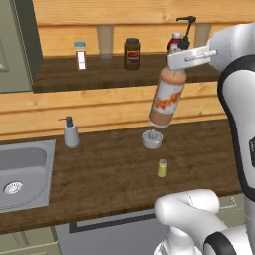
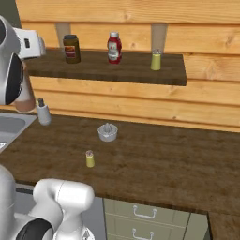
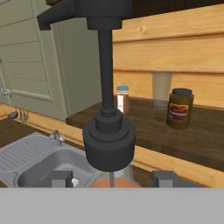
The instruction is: Put the shaker and condiment bottle from the counter next to their counterparts in the cabinet.
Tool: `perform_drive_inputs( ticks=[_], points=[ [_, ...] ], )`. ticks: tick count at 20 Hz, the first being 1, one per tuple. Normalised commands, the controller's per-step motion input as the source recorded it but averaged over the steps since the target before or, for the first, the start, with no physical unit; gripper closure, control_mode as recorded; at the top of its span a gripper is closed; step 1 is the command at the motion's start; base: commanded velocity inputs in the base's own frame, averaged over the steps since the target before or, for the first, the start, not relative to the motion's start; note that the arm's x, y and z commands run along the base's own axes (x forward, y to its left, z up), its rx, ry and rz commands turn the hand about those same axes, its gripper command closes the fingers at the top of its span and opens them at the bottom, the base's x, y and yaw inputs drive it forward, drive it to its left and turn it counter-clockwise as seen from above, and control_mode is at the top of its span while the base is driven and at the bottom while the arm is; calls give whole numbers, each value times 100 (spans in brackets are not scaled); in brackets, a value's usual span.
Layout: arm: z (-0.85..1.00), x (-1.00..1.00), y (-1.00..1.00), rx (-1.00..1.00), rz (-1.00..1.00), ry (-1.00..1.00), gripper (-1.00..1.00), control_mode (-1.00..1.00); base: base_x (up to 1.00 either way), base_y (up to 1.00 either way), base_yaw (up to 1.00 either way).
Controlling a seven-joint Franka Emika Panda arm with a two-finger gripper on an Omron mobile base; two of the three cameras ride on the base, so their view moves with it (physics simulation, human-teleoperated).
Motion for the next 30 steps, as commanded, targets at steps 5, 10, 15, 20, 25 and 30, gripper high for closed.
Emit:
perform_drive_inputs(
  ticks=[5, 10, 15, 20, 25, 30],
  points=[
    [9, 21, 0, 5, 0, -2, 100, -100, 0, 0, 0],
    [30, 14, -9, 7, -1, -11, 100, -100, 0, 0, 0],
    [3, 0, -22, 0, -22, -9, 100, -100, 0, 0, 0],
    [2, 10, -39, 0, -22, -14, 100, -100, 0, 0, 0],
    [2, 24, -59, 4, -19, -2, 100, -100, 0, 0, 0],
    [20, 25, -57, 8, -23, 0, 100, -100, 0, 0, 0]
  ],
)
